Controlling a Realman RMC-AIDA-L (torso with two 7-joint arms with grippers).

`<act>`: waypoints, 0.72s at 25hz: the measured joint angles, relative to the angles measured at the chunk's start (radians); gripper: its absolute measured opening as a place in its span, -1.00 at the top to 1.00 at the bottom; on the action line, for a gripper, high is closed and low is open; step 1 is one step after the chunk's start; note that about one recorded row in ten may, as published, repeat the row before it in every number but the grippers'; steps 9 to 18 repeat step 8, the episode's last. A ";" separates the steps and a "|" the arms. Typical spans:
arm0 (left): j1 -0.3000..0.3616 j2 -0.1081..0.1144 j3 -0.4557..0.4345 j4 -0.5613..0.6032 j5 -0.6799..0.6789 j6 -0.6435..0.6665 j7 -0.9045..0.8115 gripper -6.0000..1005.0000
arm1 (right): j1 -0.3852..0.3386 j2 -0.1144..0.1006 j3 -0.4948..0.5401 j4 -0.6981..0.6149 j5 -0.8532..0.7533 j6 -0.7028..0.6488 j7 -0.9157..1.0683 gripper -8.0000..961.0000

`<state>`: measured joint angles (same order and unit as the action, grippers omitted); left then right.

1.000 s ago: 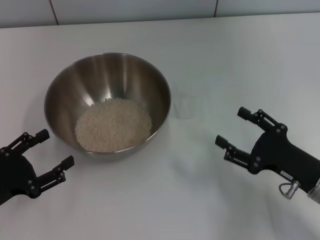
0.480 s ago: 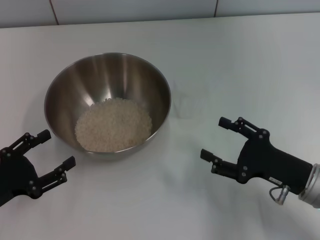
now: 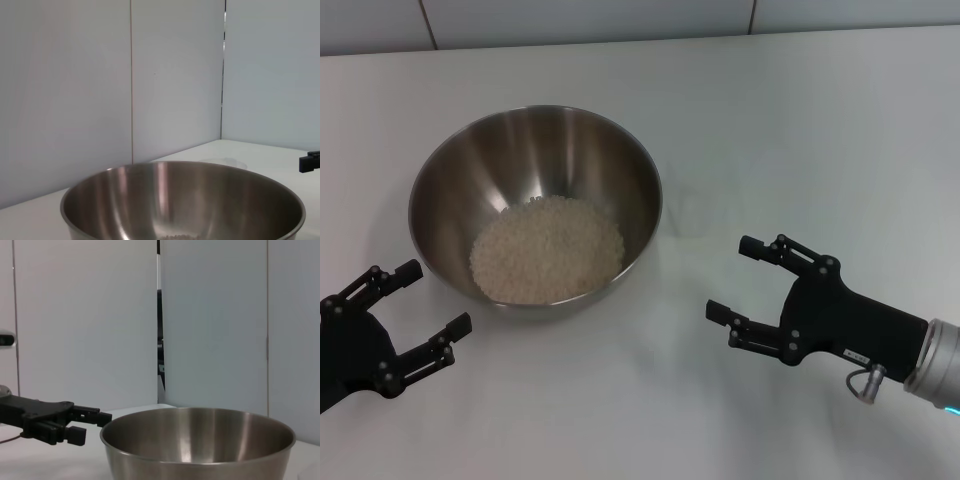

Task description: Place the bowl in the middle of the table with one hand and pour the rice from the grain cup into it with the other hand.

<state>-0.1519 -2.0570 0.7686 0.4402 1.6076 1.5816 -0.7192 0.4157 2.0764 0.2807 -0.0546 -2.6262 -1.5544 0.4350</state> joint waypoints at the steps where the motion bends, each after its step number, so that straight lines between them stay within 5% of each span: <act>1: 0.000 0.000 0.000 0.000 0.000 0.000 0.000 -0.68 | 0.001 0.000 0.000 0.002 0.000 0.004 0.000 -0.73; 18: 0.003 0.000 0.000 0.000 0.000 0.003 0.000 -0.68 | 0.006 0.003 0.000 0.008 0.001 0.029 0.001 -0.73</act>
